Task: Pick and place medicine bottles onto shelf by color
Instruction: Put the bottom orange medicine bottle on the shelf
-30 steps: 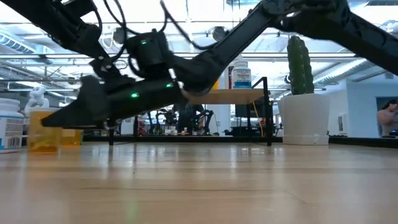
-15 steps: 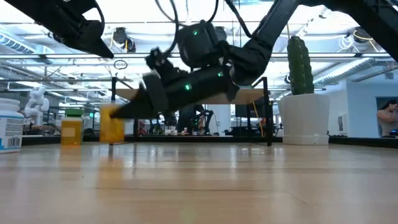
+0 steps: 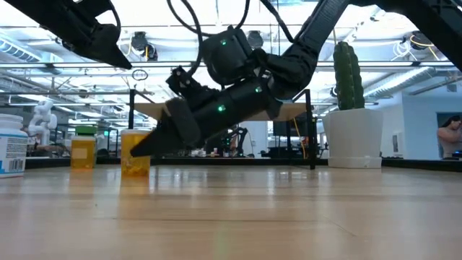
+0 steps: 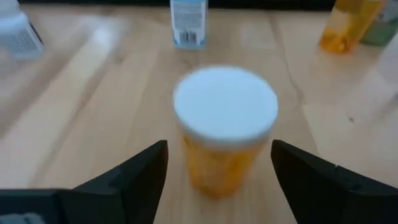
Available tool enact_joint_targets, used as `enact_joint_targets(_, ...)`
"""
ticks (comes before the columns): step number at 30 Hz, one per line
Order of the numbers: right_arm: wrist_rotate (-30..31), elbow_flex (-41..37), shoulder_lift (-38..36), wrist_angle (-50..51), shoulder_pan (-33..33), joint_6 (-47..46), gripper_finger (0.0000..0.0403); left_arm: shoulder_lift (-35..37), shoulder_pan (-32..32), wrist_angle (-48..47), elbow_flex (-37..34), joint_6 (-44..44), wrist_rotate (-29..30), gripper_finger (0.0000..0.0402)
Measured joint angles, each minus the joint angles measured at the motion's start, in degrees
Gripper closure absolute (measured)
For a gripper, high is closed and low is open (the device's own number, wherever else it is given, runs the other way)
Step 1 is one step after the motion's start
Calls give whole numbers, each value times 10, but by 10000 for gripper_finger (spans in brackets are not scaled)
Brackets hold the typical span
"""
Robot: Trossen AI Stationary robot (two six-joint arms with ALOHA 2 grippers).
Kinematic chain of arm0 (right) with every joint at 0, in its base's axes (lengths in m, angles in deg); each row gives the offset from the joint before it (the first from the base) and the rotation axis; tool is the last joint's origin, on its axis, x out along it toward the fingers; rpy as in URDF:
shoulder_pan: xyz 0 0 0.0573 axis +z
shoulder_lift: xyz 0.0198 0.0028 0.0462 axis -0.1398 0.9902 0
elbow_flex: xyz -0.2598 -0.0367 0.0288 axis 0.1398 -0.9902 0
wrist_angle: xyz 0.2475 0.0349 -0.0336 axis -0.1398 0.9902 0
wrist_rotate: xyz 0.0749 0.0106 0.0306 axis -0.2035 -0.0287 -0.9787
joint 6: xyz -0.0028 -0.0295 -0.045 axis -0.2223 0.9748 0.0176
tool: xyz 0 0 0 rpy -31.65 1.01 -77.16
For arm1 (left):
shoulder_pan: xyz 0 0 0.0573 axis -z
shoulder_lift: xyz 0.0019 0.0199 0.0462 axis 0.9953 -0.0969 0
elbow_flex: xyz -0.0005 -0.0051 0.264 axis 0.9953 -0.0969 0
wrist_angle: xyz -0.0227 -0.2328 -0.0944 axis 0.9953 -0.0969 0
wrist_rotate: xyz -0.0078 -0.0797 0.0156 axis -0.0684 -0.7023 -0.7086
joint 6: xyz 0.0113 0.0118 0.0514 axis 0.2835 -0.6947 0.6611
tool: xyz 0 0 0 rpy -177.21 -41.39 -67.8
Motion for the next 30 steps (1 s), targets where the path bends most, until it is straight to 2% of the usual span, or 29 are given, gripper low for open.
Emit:
enact_joint_targets(14, -2, 35, 0, -4, 0, 32, 127, 0, 0, 5, 0, -5, -7, 190)
enact_joint_targets(25, -1, 33, -20, 31, 0, 0, 207, 0, 0, 2, 0, -3, -6, 190)
enact_joint_targets(28, 9, 28, -50, 83, 4, -19, 213, -1, 0, 0, 0, -2, -7, 190)
enact_joint_targets(30, 42, 16, -77, 113, 10, -27, 210, -3, 0, -2, 0, -2, -10, 190)
